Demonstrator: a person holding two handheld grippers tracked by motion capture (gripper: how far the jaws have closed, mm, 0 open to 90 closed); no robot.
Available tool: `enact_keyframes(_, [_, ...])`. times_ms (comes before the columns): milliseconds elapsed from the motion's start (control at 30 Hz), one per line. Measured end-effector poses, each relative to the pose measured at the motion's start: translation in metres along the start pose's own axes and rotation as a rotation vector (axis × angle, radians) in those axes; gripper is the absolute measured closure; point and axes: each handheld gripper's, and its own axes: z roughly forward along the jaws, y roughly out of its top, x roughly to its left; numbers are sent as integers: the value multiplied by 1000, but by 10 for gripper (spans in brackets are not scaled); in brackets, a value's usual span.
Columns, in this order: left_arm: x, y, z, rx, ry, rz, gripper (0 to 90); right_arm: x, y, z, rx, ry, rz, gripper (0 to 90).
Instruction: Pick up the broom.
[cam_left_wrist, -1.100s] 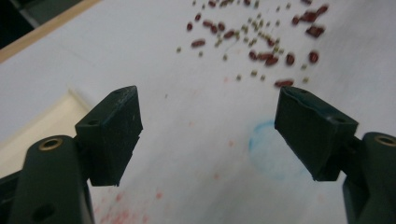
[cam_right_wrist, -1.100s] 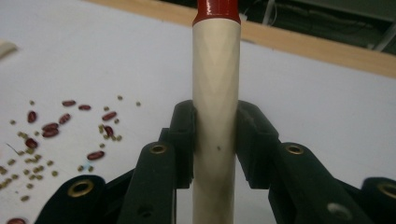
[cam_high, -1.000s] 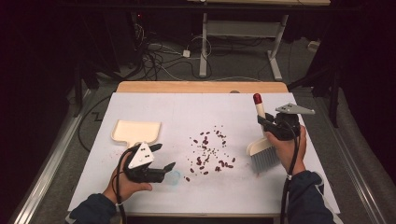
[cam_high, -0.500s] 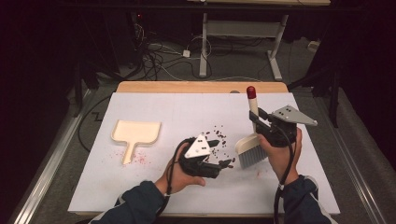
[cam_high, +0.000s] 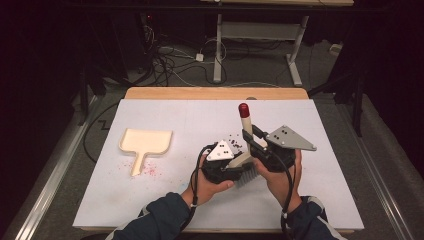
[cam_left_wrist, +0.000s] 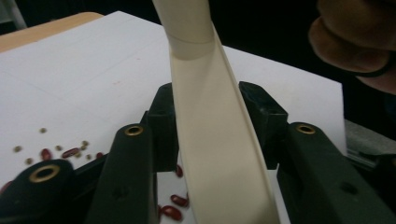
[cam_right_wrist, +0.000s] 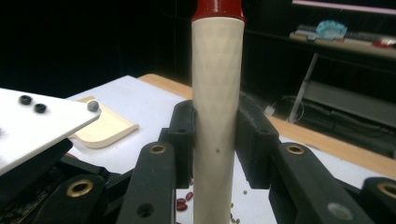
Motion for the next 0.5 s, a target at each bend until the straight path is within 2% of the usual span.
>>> enact_keyframes(33, [3,0,-4,12,18,11,626,0,2,-2,4,24,-9,700])
enact_keyframes(100, [7,0,-10,37,11,25,638,-3,2,-3,-7,63,-7,691])
enact_keyframes(133, [9,-1,-13,48,10,36,640,-5,3,-4,6,84,-19,668])
enact_keyframes(200, [13,-2,-20,70,11,64,649,-9,2,-6,3,157,-38,621])
enact_keyframes(267, [14,-2,-24,80,6,76,654,-12,2,-8,38,210,-90,547])
enact_keyframes(367, [15,-3,-39,108,-37,132,656,-18,-2,-11,81,316,-159,434])
enact_keyframes(400, [15,-3,-39,108,-37,132,656,-20,-3,-12,101,360,-180,412])
enact_keyframes(433, [14,-3,-45,123,-72,166,657,-22,-6,-13,125,407,-218,406])
enact_keyframes(467, [14,-3,-45,123,-72,166,656,-22,-8,-14,139,426,-241,389])
enact_keyframes(500, [10,-5,-48,151,-100,200,656,-21,-11,-15,162,449,-275,382])
